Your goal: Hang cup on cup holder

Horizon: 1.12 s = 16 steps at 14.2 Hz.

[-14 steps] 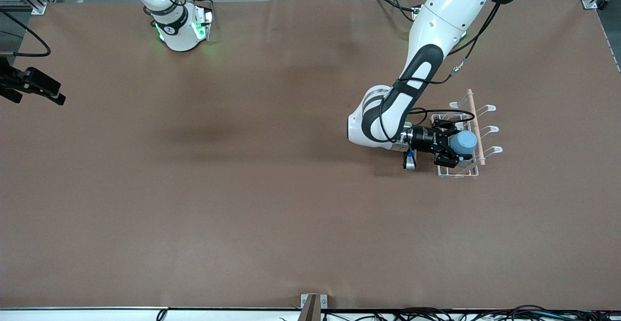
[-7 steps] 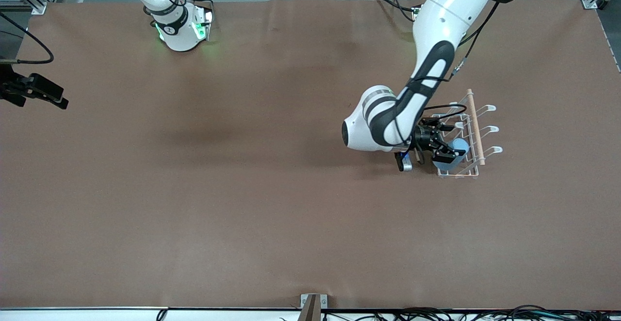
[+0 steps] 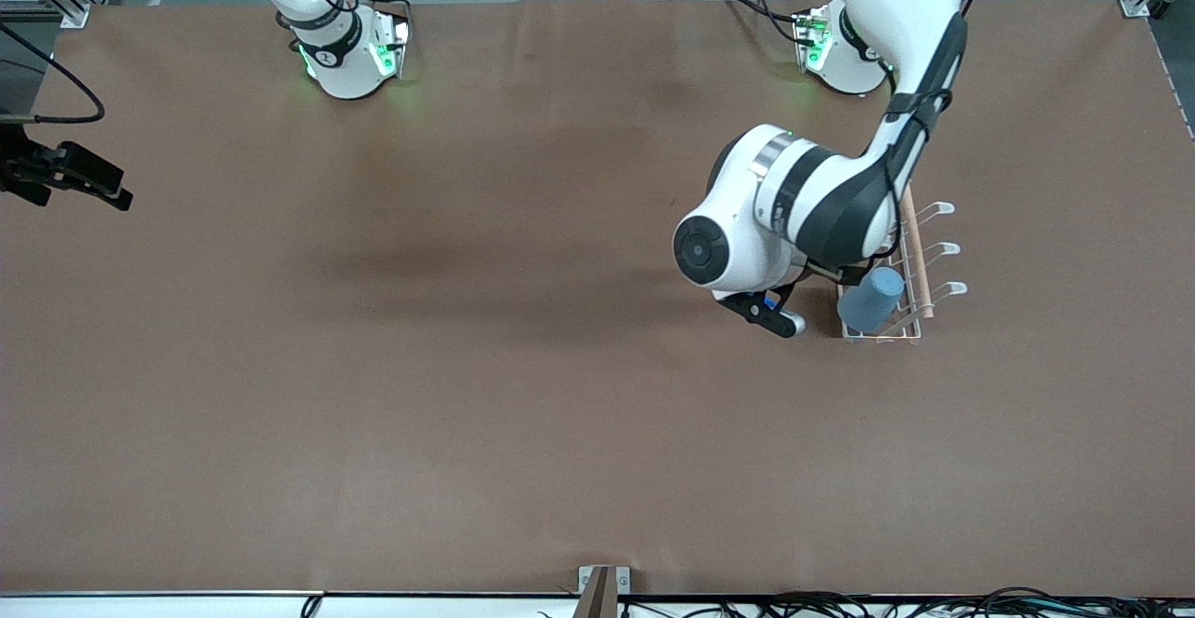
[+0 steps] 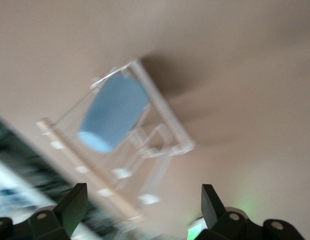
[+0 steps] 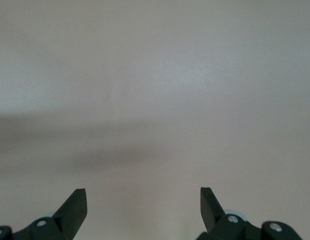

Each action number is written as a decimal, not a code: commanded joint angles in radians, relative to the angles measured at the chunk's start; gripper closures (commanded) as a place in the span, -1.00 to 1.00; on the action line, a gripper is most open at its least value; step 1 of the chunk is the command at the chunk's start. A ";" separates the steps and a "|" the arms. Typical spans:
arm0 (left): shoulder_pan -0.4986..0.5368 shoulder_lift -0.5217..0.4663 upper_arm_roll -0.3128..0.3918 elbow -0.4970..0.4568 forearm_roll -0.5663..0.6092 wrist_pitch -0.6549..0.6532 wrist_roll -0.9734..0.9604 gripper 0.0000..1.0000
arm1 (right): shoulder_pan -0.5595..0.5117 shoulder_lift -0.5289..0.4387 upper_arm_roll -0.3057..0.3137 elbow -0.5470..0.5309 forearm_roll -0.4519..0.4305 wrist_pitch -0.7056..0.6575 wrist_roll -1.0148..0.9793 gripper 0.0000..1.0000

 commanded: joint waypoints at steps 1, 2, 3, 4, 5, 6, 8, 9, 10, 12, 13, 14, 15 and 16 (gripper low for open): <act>0.037 -0.081 -0.010 -0.005 -0.125 0.080 -0.183 -1.00 | -0.003 -0.002 0.003 0.002 0.010 0.002 -0.002 -1.00; 0.037 -0.107 -0.012 -0.004 -0.139 0.083 -0.192 -1.00 | -0.003 -0.002 0.003 0.002 0.010 0.004 -0.003 -1.00; 0.040 -0.148 -0.013 -0.005 -0.152 0.094 -0.185 -1.00 | -0.003 -0.002 0.003 0.002 0.010 0.004 -0.003 -1.00; 0.040 -0.188 -0.010 -0.004 -0.158 0.105 -0.183 -1.00 | -0.003 -0.002 0.003 0.002 0.010 0.004 -0.003 -1.00; 0.040 -0.210 -0.002 -0.002 -0.155 0.105 -0.182 -1.00 | -0.003 -0.002 0.005 0.002 0.010 0.002 -0.003 -1.00; 0.043 -0.234 0.002 0.001 -0.152 0.108 -0.182 -1.00 | -0.004 -0.002 0.005 0.000 0.010 0.002 -0.003 -1.00; 0.124 -0.294 -0.012 0.001 -0.158 0.109 -0.168 -1.00 | -0.006 -0.002 0.003 0.000 0.010 0.004 -0.003 -1.00; 0.158 -0.311 -0.015 0.004 -0.170 0.116 -0.138 -1.00 | -0.006 0.000 0.005 0.000 0.010 0.004 -0.002 -1.00; 0.184 -0.340 -0.015 0.004 -0.185 0.135 -0.098 -1.00 | -0.006 -0.002 0.005 0.000 0.010 0.004 -0.003 -1.00; 0.219 -0.402 -0.006 0.004 -0.192 0.139 -0.046 -1.00 | -0.006 -0.002 0.005 0.000 0.010 0.004 -0.003 -1.00; 0.239 -0.423 -0.009 0.004 -0.195 0.139 -0.006 -1.00 | -0.006 -0.002 0.005 0.000 0.010 0.004 -0.002 -1.00; 0.243 -0.442 -0.007 0.004 -0.207 0.136 0.045 -1.00 | -0.007 0.000 0.005 0.000 0.010 0.004 -0.002 -1.00; 0.246 -0.457 -0.004 0.004 -0.211 0.134 0.074 -1.00 | -0.007 0.000 0.005 0.002 0.010 0.005 -0.002 -1.00; 0.268 -0.472 -0.002 0.004 -0.221 0.131 0.083 -1.00 | -0.006 0.001 0.005 0.002 0.010 0.005 -0.002 -1.00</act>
